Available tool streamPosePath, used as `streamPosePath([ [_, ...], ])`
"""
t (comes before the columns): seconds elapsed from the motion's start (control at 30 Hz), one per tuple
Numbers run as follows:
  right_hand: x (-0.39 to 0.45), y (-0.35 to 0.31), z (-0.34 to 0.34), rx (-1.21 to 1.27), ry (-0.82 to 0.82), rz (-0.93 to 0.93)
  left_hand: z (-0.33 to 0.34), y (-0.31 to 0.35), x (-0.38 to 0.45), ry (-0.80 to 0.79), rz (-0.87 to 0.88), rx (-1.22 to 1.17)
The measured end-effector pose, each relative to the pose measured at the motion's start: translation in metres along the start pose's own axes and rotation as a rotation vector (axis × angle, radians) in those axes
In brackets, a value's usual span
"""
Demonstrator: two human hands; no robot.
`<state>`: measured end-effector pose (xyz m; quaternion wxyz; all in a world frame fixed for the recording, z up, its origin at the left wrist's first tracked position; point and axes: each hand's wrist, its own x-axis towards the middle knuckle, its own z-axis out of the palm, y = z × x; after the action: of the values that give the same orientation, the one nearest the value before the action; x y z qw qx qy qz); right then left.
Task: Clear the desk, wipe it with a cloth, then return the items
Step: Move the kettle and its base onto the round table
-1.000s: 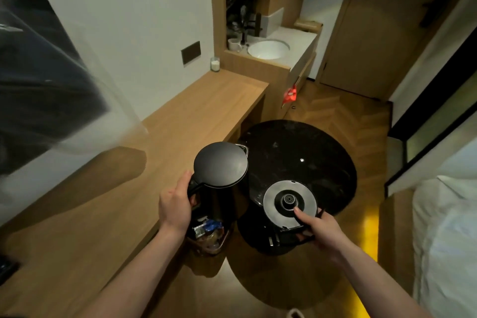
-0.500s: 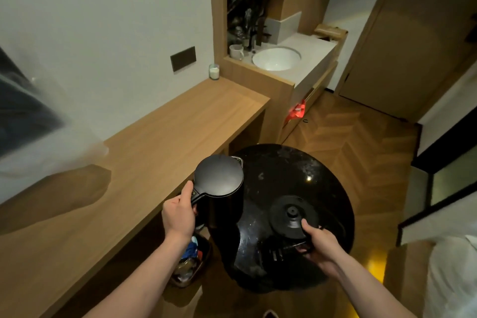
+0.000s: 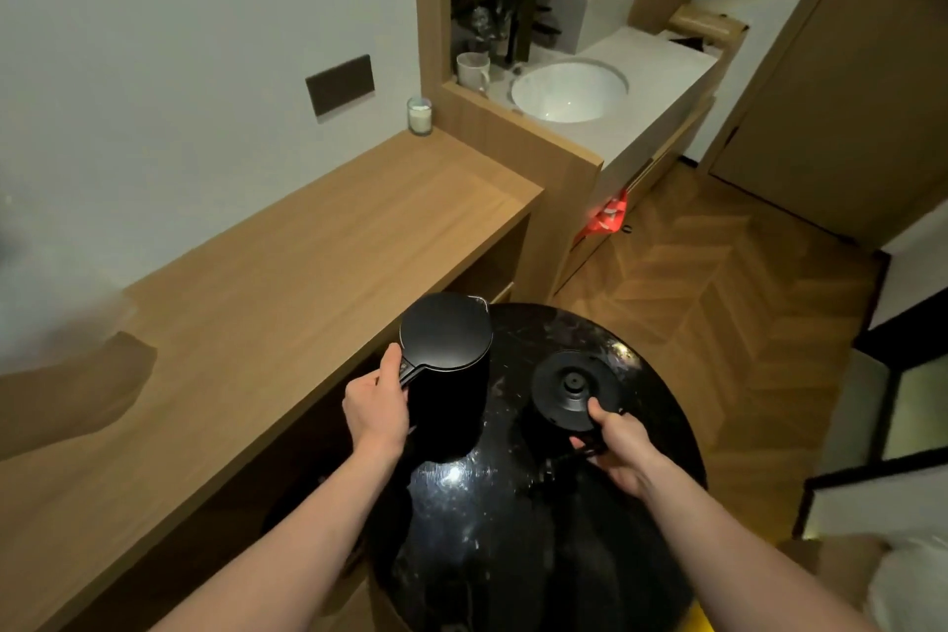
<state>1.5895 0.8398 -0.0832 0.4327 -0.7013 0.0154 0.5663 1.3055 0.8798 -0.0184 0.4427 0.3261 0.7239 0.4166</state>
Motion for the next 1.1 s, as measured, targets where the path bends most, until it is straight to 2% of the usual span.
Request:
streamPosePath([
  [0.4, 0.088, -0.040, 0.056, 0.118, -0.094, -0.005, 0.082, 0.005, 0.050, -0.015, 0.006, -0.026],
  [0.73, 0.126, -0.049, 0.069, 0.107, 0.036, 0.073, 0.094, -0.022, 0.065, -0.074, -0.014, 0.017],
  [0.9, 0.139, -0.045, 0.063, -0.151, 0.057, 0.123, 0.093, -0.034, 0.069, -0.069, -0.041, 0.025],
  [1.1, 0.130, -0.041, 0.047, -0.731, 0.094, 0.080, 0.093, -0.035, 0.070, -0.111, -0.059, 0.106],
])
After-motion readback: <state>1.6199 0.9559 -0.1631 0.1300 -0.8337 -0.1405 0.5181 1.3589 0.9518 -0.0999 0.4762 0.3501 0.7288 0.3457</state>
